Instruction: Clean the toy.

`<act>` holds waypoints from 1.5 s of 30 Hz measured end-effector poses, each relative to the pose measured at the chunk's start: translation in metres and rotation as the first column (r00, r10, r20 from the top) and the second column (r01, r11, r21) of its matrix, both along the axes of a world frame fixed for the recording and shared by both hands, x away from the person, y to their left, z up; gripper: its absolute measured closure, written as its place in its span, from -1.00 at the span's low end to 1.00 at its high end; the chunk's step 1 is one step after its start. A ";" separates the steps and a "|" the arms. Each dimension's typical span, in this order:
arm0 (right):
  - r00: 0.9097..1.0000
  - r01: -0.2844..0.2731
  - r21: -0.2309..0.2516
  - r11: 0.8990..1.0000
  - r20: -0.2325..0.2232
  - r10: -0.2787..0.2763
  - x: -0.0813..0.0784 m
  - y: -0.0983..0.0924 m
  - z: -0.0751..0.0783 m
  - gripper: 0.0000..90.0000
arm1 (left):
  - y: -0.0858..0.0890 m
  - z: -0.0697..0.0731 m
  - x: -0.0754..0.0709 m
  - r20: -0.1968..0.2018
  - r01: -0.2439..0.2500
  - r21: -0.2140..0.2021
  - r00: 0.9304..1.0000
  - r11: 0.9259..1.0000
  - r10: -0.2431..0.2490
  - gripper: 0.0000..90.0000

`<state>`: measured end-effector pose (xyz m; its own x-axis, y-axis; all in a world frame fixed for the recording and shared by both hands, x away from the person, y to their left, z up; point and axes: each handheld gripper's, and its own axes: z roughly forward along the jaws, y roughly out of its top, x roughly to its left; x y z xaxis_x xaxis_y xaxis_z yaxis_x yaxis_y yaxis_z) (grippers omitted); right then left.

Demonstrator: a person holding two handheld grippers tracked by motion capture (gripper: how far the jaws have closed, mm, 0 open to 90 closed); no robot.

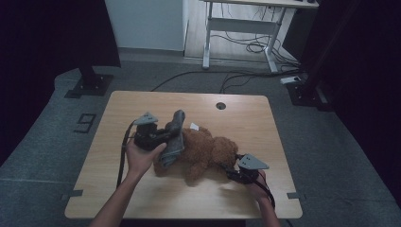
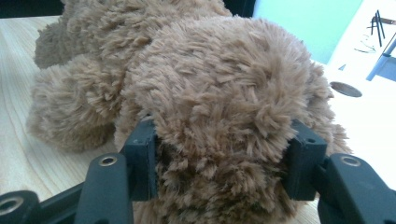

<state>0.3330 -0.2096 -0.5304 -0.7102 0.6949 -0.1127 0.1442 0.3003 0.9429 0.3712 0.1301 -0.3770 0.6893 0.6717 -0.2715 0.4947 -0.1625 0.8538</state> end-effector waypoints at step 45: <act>0.979 0.093 0.091 0.992 -0.187 -0.074 0.005 -0.001 0.003 -0.14 | -0.118 -0.034 0.002 -0.080 0.148 0.107 0.987 0.983 -0.140 0.74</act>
